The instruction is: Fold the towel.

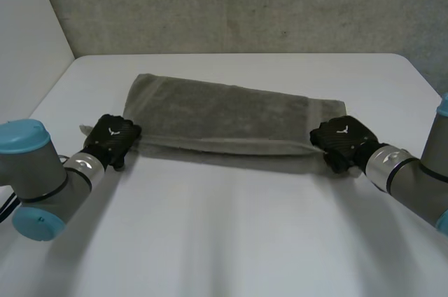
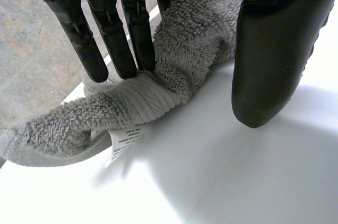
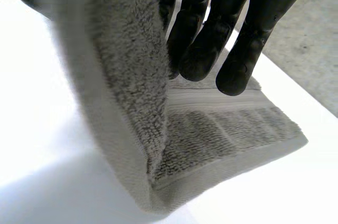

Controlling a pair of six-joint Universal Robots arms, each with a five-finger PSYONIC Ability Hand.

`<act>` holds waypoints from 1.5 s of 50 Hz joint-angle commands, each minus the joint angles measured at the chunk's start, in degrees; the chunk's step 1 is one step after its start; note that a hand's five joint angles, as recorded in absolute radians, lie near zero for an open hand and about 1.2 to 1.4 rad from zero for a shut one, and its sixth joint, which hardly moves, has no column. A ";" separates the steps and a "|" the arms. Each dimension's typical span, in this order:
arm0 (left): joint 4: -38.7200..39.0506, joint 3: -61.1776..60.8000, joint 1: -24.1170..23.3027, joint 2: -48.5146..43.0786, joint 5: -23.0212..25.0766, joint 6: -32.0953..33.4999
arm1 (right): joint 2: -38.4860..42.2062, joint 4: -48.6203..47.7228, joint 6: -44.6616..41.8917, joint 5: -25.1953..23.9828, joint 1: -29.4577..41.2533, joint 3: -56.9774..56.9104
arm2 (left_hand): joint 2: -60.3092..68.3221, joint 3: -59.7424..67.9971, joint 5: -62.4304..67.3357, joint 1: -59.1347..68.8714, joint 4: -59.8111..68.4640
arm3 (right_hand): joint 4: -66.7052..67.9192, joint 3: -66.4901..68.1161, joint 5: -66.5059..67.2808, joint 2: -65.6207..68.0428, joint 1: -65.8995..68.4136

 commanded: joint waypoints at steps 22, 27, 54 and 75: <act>2.76 1.94 1.26 0.05 -0.54 -0.33 | -1.20 0.92 0.32 0.35 -2.69 0.56 | -3.88 -2.84 -0.90 -0.69 -2.79 | 3.85 3.74 2.48 4.35 2.29; 1.71 5.97 1.26 -2.05 -0.01 -0.42 | -1.20 0.84 0.32 0.35 -2.69 0.92 | -4.39 -3.34 -1.41 -1.20 -3.30 | 3.85 3.74 2.48 4.35 2.29; -7.44 2.90 2.85 3.04 4.38 -0.94 | -0.67 4.25 2.60 4.21 -3.04 -0.84 | 43.36 44.41 46.34 46.55 44.45 | -17.26 -17.37 -18.63 -16.76 -18.82; -8.75 -1.22 2.76 16.27 4.12 -4.27 | -11.31 14.55 2.34 3.25 -5.50 -3.92 | 43.36 44.41 46.34 46.55 44.45 | 3.85 3.74 2.48 4.35 2.29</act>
